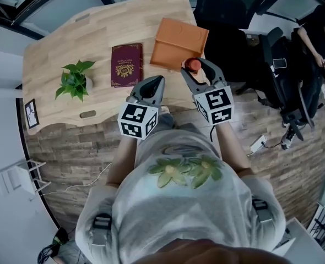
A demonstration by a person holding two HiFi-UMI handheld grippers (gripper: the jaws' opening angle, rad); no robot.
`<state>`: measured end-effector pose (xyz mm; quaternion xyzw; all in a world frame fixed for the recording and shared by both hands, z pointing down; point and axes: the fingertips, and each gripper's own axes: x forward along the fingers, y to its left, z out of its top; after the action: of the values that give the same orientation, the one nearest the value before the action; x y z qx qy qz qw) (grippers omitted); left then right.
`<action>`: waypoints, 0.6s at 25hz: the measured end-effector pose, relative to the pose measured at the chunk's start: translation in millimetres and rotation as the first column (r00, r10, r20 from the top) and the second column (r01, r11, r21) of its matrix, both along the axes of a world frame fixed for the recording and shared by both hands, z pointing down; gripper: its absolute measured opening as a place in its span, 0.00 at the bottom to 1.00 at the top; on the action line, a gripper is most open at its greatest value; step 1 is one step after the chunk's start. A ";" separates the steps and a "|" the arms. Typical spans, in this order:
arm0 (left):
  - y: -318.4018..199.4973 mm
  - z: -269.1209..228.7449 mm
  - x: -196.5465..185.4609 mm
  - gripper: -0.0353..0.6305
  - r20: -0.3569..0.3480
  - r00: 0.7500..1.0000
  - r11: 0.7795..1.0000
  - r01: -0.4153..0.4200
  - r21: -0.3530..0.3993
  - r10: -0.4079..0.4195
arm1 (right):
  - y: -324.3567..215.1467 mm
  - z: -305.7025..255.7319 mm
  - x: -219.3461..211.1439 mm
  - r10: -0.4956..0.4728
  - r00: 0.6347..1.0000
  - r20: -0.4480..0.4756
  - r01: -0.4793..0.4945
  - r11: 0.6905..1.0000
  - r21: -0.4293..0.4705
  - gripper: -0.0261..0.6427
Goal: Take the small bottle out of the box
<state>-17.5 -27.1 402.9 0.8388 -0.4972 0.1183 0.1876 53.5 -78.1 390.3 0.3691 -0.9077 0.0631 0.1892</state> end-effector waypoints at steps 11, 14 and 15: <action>14.1 -14.8 17.5 0.06 -0.025 1.000 0.999 0.019 0.028 -0.019 | 29.0 -25.6 10.6 -0.040 0.996 0.075 0.038 0.999 0.031 0.36; 18.4 -20.6 20.9 0.06 -0.031 0.999 0.999 0.022 0.040 -0.021 | 37.2 -30.6 11.4 -0.055 0.995 0.087 0.052 0.998 0.038 0.36; 20.3 -21.2 22.0 0.06 -0.034 0.999 0.999 0.023 0.042 -0.022 | 40.2 -31.7 11.7 -0.061 0.994 0.091 0.057 0.998 0.040 0.36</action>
<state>4.5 -6.8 381.6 0.8388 -0.5058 0.0918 0.1795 65.2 -37.9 358.6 0.3422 -0.9270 0.0575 0.1421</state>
